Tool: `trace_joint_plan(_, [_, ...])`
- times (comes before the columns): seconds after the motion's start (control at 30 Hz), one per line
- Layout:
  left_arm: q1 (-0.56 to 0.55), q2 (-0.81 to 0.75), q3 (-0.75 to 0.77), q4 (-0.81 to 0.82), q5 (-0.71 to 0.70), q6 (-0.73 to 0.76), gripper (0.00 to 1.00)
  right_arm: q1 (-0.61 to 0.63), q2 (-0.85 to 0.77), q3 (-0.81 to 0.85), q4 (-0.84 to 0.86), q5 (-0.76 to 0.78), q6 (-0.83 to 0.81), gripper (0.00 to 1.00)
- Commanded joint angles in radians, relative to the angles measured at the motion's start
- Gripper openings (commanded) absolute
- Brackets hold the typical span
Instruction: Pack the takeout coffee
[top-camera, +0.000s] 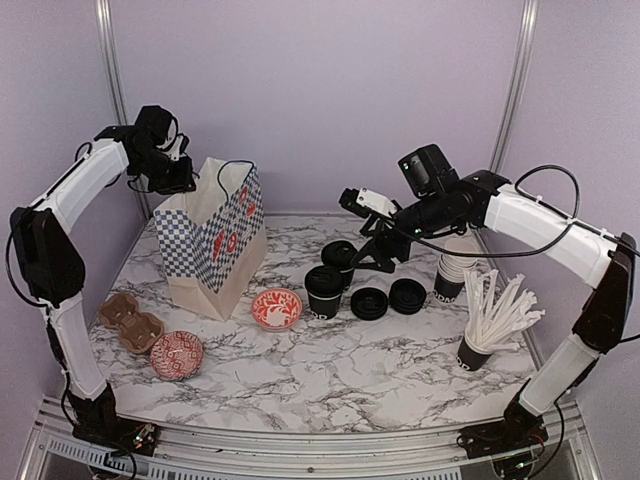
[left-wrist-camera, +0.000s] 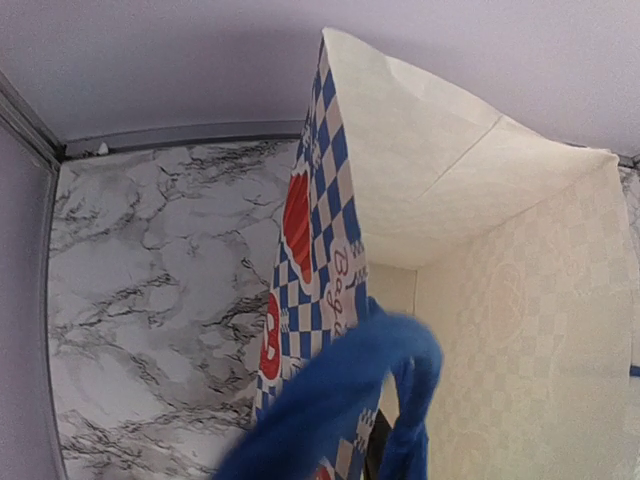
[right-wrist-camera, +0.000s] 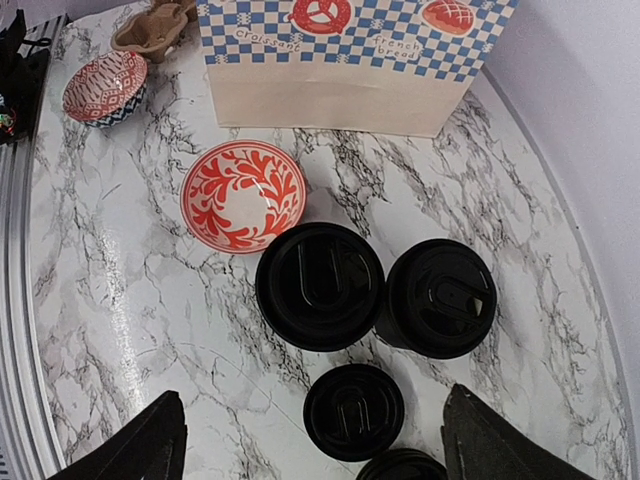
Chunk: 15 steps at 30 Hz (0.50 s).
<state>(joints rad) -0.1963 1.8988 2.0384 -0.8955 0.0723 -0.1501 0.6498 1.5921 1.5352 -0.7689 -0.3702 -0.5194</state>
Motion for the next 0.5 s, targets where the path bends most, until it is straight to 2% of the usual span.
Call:
trace_joint_plan(0.0, [0.003,0.014,0.043,0.005,0.060,0.003,0.13,-0.012,-0.020,0.008,0.002,0.024,-0.003,0.85])
trace_joint_plan(0.1, [0.002,-0.035,0.055,0.009,-0.010,0.020,0.00,-0.014,-0.024,0.005,0.002,0.022,-0.007,0.85])
trace_joint_plan(0.23, [0.002,-0.165,0.047,0.037,-0.066,0.056,0.00,-0.024,-0.011,0.010,0.007,0.023,-0.006,0.84])
trace_joint_plan(0.33, [-0.021,-0.276,0.037,0.074,-0.033,0.072,0.00,-0.036,-0.003,0.027,0.001,0.021,-0.001,0.84])
trace_joint_plan(0.47, [-0.084,-0.407,0.032,0.076,0.098,0.061,0.00,-0.096,-0.024,0.065,-0.030,-0.006,0.006,0.84])
